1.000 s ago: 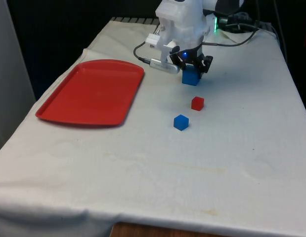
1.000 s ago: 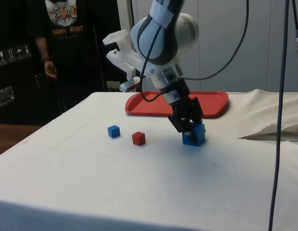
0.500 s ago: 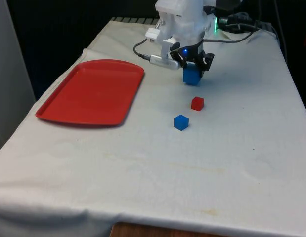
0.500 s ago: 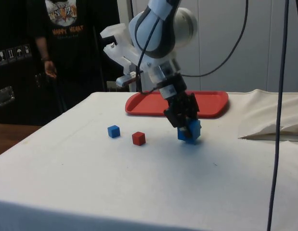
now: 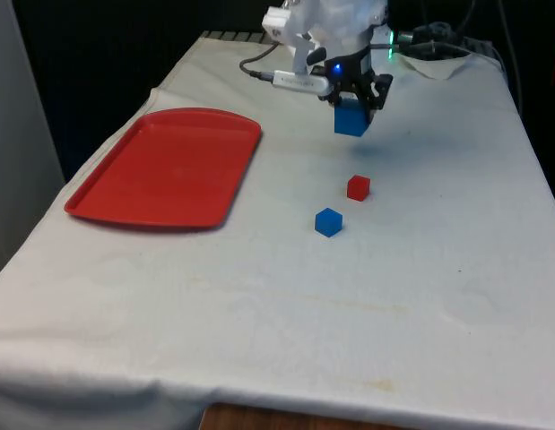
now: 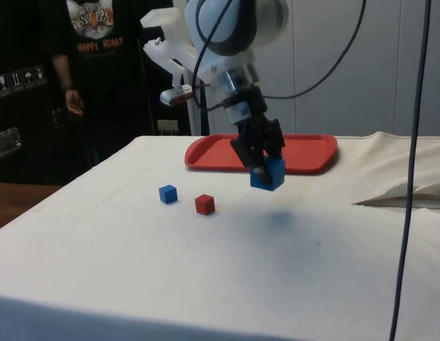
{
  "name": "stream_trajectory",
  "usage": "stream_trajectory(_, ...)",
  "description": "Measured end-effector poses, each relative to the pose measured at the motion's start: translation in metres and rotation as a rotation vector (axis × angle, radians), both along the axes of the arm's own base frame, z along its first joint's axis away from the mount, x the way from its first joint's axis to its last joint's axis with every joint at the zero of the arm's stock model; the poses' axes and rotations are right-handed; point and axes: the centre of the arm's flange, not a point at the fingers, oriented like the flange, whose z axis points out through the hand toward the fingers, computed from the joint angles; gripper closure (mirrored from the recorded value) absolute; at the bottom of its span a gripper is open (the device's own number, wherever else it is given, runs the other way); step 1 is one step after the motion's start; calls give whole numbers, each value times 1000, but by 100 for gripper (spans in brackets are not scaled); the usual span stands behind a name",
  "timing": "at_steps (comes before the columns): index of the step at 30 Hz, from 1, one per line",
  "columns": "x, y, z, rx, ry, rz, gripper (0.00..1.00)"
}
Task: Pick up the largest block and place it onto the tray.
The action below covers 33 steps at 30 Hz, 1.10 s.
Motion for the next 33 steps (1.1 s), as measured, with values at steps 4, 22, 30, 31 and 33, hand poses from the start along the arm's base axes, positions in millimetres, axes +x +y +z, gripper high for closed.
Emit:
stream_trajectory(4,4,0,11,4,-14,-4,99)
stream_trajectory(22,35,-13,49,6,-68,-29,99)
stream_trajectory(30,51,-23,67,-2,-92,-40,99)
stream_trajectory(31,52,-25,69,-4,-94,-42,99)
stream_trajectory(33,54,-27,70,-7,-97,-43,99)
